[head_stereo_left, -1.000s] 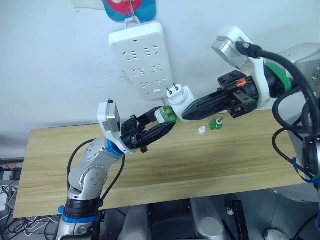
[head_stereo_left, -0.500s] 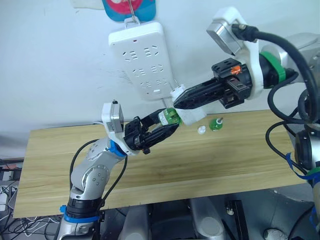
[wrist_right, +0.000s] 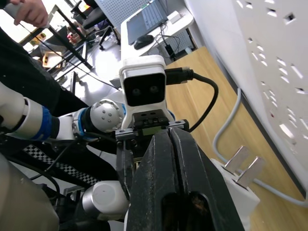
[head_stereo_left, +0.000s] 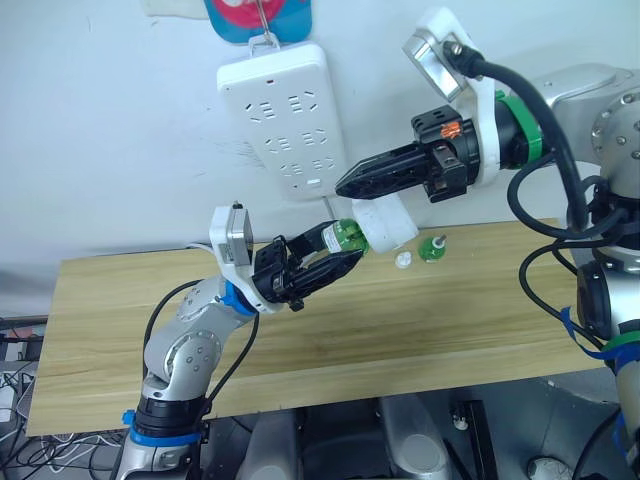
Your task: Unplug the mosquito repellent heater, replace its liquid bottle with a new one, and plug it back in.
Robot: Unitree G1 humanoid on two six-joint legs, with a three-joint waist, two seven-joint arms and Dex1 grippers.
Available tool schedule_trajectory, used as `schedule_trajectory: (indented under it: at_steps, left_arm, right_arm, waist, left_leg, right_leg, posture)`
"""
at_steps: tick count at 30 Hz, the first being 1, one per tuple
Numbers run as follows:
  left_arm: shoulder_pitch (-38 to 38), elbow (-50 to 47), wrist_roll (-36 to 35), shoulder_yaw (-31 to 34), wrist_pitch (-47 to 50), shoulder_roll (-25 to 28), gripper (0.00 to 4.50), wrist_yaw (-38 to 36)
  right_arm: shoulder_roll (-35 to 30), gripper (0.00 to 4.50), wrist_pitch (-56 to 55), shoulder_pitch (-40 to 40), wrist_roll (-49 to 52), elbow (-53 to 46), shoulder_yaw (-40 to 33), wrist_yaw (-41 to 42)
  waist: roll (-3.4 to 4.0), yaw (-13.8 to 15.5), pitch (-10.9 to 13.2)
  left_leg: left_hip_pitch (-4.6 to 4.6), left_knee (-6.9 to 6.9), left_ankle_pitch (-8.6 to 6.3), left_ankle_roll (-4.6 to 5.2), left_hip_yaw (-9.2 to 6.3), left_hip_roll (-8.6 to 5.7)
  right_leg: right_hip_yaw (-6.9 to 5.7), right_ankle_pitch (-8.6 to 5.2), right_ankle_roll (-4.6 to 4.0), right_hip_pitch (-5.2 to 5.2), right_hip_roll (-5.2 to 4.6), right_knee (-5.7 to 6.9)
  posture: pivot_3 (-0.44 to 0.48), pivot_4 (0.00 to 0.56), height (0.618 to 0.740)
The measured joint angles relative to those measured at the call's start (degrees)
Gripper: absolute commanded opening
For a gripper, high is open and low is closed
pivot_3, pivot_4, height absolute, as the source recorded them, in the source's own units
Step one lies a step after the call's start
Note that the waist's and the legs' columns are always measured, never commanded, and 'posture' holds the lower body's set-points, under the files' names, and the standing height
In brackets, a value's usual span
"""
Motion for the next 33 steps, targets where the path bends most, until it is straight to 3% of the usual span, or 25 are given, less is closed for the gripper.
schedule_trajectory:
  at_steps: [14, 33]
  left_arm:
    - [0.7, -2.5, -2.4, 1.0, 1.2, 1.2, 2.33, -0.1]
    - [0.5, -2.5, -2.5, 1.1, 3.1, 1.7, 2.33, 0.0]
  right_arm:
    - [-1.2, 0.05, -2.9, -4.0, -0.5, 8.6, -3.9, 2.3]
    - [-3.1, 0.05, -5.5, 1.3, -1.7, 3.2, 0.8, 8.4]
  waist:
    - [0.00, 0.0, 0.0]
    - [0.00, 0.0, 0.0]
  left_leg:
    - [0.00, -0.04, 0.00, 0.00, 0.02, 0.00]
    - [0.00, -0.04, 0.00, 0.00, 0.00, 0.00]
  right_leg:
    - [0.02, 0.00, 0.00, 0.00, 0.00, -0.02]
    - [0.00, 0.00, 0.00, 0.00, 0.00, -0.02]
  posture:
    - [-0.272, 0.333, 0.740]
    - [-0.258, 0.348, 0.740]
